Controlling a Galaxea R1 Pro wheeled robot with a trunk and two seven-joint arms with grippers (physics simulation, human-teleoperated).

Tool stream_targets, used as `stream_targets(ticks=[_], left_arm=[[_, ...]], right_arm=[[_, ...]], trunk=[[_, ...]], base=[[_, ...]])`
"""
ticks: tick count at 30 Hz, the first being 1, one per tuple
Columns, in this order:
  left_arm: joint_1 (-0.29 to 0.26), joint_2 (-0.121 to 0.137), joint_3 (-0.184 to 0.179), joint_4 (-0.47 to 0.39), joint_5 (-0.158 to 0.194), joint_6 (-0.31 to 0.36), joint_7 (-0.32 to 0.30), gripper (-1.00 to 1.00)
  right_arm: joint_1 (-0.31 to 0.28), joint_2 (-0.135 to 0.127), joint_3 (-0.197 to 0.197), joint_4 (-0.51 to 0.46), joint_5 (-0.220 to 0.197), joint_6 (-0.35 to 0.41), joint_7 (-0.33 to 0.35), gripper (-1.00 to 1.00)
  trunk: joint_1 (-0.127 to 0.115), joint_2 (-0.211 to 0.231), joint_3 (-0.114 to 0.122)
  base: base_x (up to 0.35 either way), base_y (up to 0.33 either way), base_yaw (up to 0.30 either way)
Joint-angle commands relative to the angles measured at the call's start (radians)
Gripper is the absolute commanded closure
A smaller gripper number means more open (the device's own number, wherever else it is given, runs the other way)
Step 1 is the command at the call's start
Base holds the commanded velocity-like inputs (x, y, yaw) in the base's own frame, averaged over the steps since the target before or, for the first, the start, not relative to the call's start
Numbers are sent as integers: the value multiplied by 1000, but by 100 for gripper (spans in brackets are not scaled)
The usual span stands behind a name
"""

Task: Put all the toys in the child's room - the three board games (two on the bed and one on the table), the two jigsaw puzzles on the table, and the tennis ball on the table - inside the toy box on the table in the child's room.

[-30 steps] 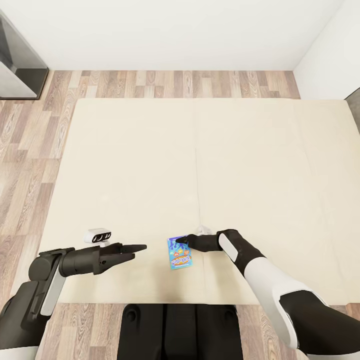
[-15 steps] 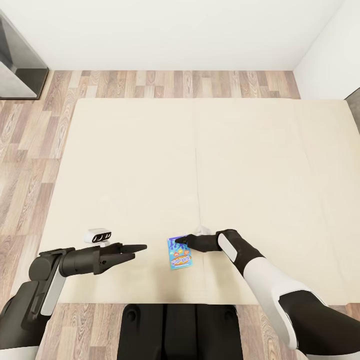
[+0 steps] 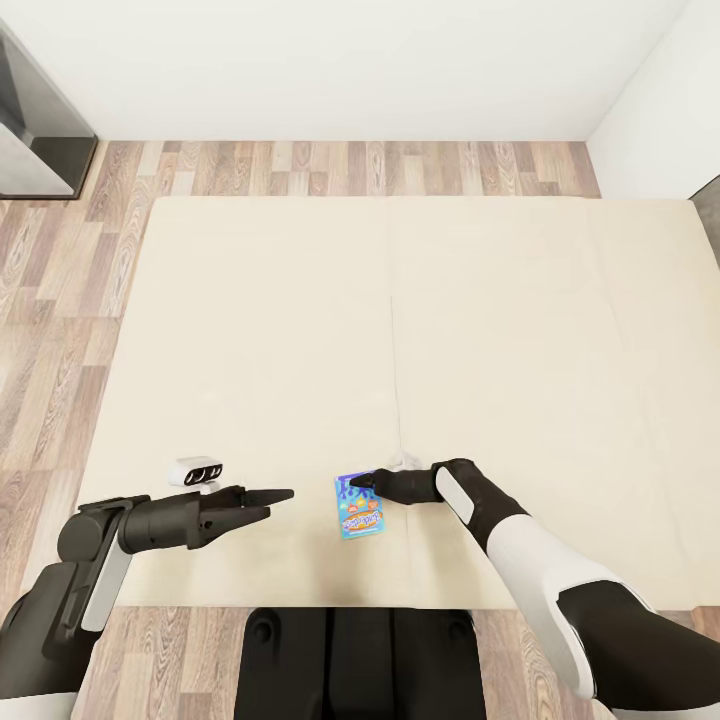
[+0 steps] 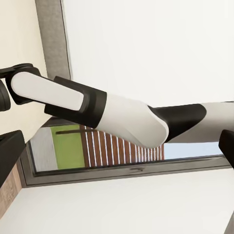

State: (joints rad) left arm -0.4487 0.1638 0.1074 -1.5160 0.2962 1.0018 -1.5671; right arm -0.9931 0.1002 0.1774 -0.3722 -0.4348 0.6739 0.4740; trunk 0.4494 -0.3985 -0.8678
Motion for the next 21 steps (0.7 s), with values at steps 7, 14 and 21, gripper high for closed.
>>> stream_targets(ticks=[7, 14, 21], left_arm=[[0, 0, -1, 0, -2, 11, -4, -100], [0, 0, 0, 0, -3, 11, -4, -100], [-1, 1, 0, 0, -2, 11, -4, -100]], right_arm=[[-1, 0, 4, 2, 0, 3, 2, -100], [0, 0, 4, 5, 1, 3, 2, -100], [0, 0, 4, 5, 1, 2, 1, -100]], trunk=[[1, -2, -1], [1, -2, -1], [1, -2, -1]], base=[[0, 0, 0], [0, 0, 0], [0, 0, 0]])
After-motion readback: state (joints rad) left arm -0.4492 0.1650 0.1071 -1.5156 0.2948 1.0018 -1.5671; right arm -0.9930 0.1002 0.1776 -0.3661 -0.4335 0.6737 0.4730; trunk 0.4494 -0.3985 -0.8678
